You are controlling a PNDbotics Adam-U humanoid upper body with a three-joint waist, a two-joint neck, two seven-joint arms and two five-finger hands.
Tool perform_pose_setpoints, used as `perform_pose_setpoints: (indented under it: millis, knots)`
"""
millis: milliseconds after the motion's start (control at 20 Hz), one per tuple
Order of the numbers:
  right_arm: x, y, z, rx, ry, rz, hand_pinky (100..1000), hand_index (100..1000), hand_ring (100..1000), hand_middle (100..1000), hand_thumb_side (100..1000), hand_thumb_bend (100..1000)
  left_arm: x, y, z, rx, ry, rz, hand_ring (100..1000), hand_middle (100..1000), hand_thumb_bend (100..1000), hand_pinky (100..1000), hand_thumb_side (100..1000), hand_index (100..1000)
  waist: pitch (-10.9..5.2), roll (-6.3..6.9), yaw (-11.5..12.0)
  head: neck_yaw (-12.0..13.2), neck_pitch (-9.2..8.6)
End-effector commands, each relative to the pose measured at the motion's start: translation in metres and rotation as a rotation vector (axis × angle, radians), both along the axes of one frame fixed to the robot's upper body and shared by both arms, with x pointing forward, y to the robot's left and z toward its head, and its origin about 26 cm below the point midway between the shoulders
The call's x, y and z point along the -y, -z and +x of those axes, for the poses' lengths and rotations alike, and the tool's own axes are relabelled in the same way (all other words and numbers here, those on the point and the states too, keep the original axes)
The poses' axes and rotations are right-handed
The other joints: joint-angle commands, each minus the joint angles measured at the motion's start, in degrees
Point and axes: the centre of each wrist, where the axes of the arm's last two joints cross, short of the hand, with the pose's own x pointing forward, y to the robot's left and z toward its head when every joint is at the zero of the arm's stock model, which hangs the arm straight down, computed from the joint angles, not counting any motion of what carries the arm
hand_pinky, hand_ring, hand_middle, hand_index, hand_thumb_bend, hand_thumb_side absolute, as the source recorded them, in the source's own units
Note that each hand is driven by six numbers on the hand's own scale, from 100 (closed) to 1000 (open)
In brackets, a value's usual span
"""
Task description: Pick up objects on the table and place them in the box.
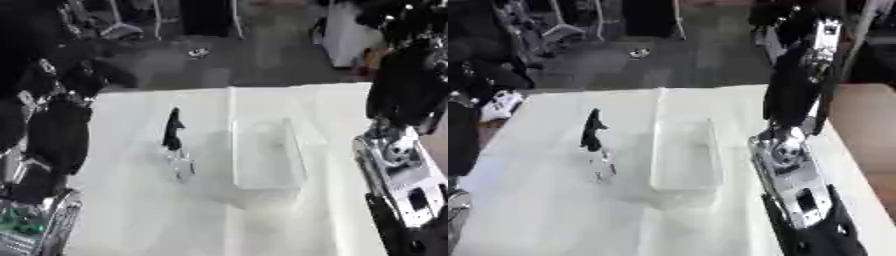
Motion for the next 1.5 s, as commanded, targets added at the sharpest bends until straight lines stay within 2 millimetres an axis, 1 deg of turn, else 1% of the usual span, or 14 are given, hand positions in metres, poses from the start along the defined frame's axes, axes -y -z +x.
perform_pose_setpoints:
  millis: [50, 450, 500, 650, 750, 900, 950, 1050, 1100, 1150, 1200, 1250, 1350, 1500]
  knots:
    - [0.003, -0.008, -0.003, 0.026, 0.001, -0.009, 532, 737, 535, 583, 1000, 122, -0.001, -0.008, -0.002, 0.028, 0.009, 0.008, 613, 722, 247, 578, 1000, 792, -0.65, -0.04, 0.10, -0.27, -0.53]
    - [0.004, -0.009, -0.004, 0.038, 0.001, 0.001, 532, 740, 537, 585, 1000, 109, -0.001, -0.008, -0.002, 0.028, 0.007, 0.012, 615, 724, 247, 580, 1000, 793, -0.66, -0.06, -0.14, 0.10, -0.34]
    - [0.005, -0.011, -0.005, 0.045, 0.006, 0.009, 532, 740, 537, 585, 1000, 100, -0.002, -0.008, -0.002, 0.027, 0.002, 0.017, 621, 731, 226, 586, 1000, 798, -0.65, -0.08, -0.46, 0.49, -0.13]
    - [0.008, -0.014, -0.008, 0.066, 0.031, 0.043, 531, 739, 538, 585, 1000, 100, -0.007, -0.011, -0.001, 0.013, -0.044, 0.046, 635, 749, 251, 598, 1000, 819, -0.71, -0.14, -1.56, 1.87, 1.07]
    - [0.009, -0.017, -0.011, 0.080, 0.045, 0.071, 531, 739, 539, 585, 1000, 100, -0.016, -0.015, 0.000, 0.013, -0.119, 0.102, 656, 763, 243, 630, 1000, 828, -0.84, -0.05, -2.13, 2.77, 1.14]
    - [0.009, -0.020, -0.015, 0.095, 0.053, 0.099, 530, 739, 540, 585, 1000, 100, -0.028, -0.021, 0.001, 0.001, -0.245, 0.217, 682, 778, 229, 699, 1000, 840, -1.06, 0.23, -2.91, 4.26, 0.42]
    - [0.008, -0.020, -0.015, 0.101, 0.051, 0.109, 529, 739, 541, 585, 1000, 100, -0.034, -0.024, 0.003, -0.013, -0.303, 0.277, 701, 788, 223, 759, 1000, 848, -1.17, 0.42, -3.26, 4.99, -0.23]
    - [0.005, -0.020, -0.016, 0.112, 0.043, 0.126, 529, 738, 542, 586, 1000, 100, -0.043, -0.030, 0.007, -0.027, -0.418, 0.378, 717, 799, 220, 798, 1000, 854, -1.31, 0.68, -3.94, 6.26, -1.08]
    - [0.003, -0.020, -0.016, 0.116, 0.036, 0.131, 529, 738, 542, 586, 1000, 100, -0.047, -0.032, 0.009, -0.026, -0.474, 0.430, 726, 805, 187, 820, 1000, 857, -1.35, 0.83, -4.30, 6.93, -1.43]
    - [0.001, -0.020, -0.016, 0.121, 0.030, 0.135, 528, 738, 542, 586, 1000, 100, -0.051, -0.033, 0.012, -0.024, -0.526, 0.481, 731, 811, 218, 827, 1000, 860, -1.38, 0.97, -4.63, 7.58, -1.60]
    - [0.000, -0.020, -0.017, 0.124, 0.024, 0.138, 528, 738, 543, 586, 1000, 100, -0.054, -0.034, 0.016, -0.024, -0.571, 0.532, 736, 815, 180, 834, 1000, 861, -1.42, 1.12, -4.94, 8.38, -1.42]
    - [-0.001, -0.020, -0.017, 0.127, 0.020, 0.140, 528, 738, 543, 586, 1000, 100, -0.058, -0.034, 0.021, -0.025, -0.615, 0.581, 740, 819, 218, 842, 1000, 865, -1.46, 1.26, -5.20, 9.28, -0.92]
    - [-0.002, -0.019, -0.017, 0.130, 0.015, 0.143, 528, 738, 543, 586, 1000, 100, -0.066, -0.034, 0.031, -0.024, -0.695, 0.674, 750, 826, 221, 853, 1000, 866, -1.56, 1.51, -5.61, 10.93, 0.71]
    - [-0.003, -0.019, -0.017, 0.131, 0.011, 0.143, 528, 738, 543, 586, 1000, 100, -0.079, -0.031, 0.047, -0.034, -0.795, 0.785, 754, 829, 227, 858, 1000, 867, -1.67, 1.75, -5.99, 12.08, 2.39]
